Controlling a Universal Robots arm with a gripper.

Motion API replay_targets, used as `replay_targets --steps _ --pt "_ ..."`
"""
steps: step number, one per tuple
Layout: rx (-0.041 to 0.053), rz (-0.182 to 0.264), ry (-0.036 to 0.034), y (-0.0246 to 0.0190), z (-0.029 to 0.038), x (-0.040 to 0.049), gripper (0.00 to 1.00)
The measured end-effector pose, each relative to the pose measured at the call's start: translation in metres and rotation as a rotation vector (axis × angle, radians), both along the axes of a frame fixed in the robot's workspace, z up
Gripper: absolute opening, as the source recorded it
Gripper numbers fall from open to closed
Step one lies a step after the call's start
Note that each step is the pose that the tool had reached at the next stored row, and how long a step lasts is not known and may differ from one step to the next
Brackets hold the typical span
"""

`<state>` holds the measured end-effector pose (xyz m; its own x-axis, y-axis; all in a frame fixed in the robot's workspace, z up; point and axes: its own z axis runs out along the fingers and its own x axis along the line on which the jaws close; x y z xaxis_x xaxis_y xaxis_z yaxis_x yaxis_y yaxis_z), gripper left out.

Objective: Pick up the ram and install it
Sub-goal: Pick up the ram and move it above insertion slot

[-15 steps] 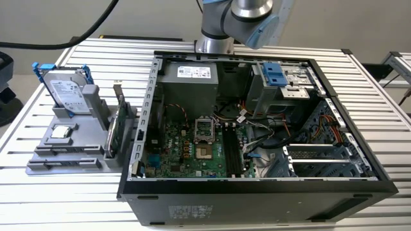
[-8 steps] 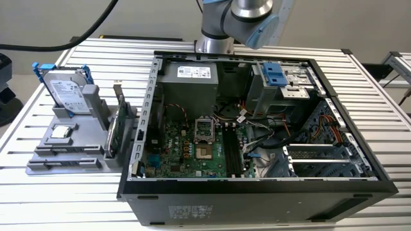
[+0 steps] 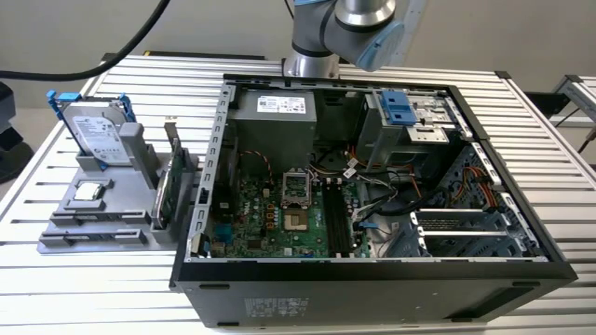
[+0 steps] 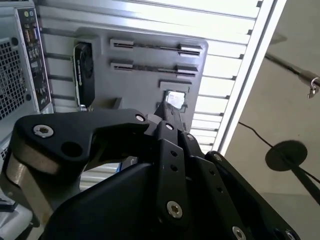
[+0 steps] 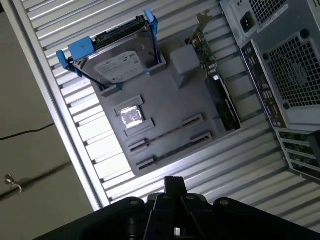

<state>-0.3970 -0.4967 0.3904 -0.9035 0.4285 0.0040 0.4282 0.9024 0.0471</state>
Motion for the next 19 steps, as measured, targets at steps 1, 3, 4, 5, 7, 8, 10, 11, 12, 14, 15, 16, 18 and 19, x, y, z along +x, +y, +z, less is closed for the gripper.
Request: replay_targets --steps 1,3,4,5,7,8,10,11,12,14,15,16,18,19 --pt "0.0 -0.009 0.0 0.0 0.0 0.0 0.0" --pt "0.0 -0.028 0.0 0.0 0.0 -0.0001 0.0" --pt "0.0 -0.037 0.0 0.0 0.0 -0.0001 0.0" --pt "0.0 -0.046 0.0 0.0 0.0 -0.0001 0.0" --pt "0.0 -0.066 0.0001 0.0 0.0 -0.0002 0.0" --pt "0.0 -0.075 0.0001 0.0 0.0 -0.0003 0.0" --pt "0.0 -0.094 0.0 0.0 0.0 -0.0004 0.0" --pt "0.0 -0.103 0.0001 0.0 0.0 -0.0005 0.0" --pt "0.0 -0.112 0.0001 0.0 0.0 -0.0005 0.0" --pt "0.0 -0.131 0.0 0.0 0.0 -0.0006 0.0" --pt "0.0 -0.141 0.0 0.0 0.0 -0.0007 0.0" --pt "0.0 -0.15 0.0 0.0 0.0 -0.0008 0.0" --pt "0.0 -0.169 0.0 0.0 0.0 -0.0009 0.0" --pt "0.0 -0.178 0.0 0.0 0.0 -0.001 0.0"
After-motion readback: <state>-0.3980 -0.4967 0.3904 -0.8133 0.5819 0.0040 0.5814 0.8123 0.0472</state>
